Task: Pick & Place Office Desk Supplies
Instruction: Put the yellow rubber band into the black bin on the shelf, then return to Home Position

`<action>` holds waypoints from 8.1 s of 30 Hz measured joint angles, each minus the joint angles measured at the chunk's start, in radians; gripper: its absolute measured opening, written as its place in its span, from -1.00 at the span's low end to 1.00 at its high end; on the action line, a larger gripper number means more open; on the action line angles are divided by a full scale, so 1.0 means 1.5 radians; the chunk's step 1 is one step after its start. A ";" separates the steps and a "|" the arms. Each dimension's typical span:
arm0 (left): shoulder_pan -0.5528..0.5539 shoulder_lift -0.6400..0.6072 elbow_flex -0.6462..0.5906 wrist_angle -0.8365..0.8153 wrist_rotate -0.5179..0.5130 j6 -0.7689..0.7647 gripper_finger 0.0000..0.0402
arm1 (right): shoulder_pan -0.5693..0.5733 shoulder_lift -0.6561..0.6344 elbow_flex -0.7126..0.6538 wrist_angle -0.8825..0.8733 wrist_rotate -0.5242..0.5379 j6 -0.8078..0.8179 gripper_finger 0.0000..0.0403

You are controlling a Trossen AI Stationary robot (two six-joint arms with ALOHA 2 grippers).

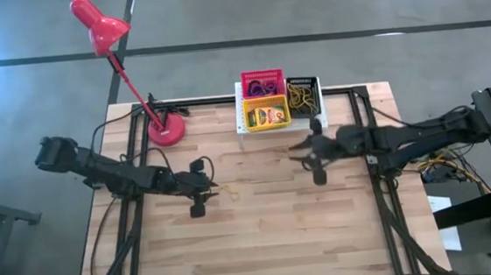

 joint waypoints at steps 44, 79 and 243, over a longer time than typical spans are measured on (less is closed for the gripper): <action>0.024 0.272 0.062 0.181 0.028 0.034 -0.96 | 0.085 0.011 -0.270 0.345 0.063 0.152 -0.65; 0.029 0.269 0.345 0.102 0.027 0.358 -0.98 | 0.085 0.525 -0.074 0.753 0.011 0.063 -0.01; 0.049 0.187 0.168 0.182 -0.059 0.093 -0.37 | -0.044 -0.332 -0.227 0.015 -0.146 0.161 -0.86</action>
